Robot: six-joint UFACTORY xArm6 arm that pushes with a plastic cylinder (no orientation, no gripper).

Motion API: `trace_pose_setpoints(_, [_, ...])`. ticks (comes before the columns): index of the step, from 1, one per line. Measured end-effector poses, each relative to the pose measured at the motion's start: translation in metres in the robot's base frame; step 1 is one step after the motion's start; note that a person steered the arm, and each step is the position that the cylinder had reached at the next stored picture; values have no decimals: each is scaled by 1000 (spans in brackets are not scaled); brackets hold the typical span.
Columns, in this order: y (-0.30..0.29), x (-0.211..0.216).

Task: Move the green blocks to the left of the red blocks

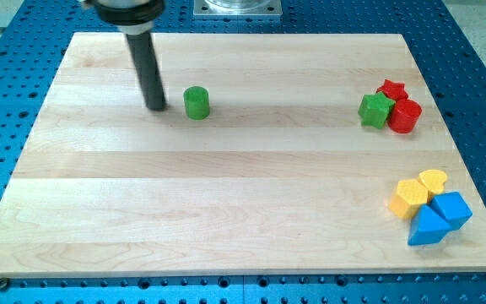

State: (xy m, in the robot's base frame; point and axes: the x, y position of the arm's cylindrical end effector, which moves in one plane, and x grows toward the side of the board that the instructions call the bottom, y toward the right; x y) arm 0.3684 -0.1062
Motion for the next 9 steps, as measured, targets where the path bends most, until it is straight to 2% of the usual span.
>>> trace_pose_setpoints(1, [92, 17])
trace_pose_setpoints(2, [180, 64])
trace_pose_setpoints(3, [169, 67])
trace_pose_setpoints(5, [250, 64])
trace_pose_setpoints(6, [244, 62])
trace_pose_setpoints(7, [213, 48])
trace_pose_setpoints(9, [220, 49])
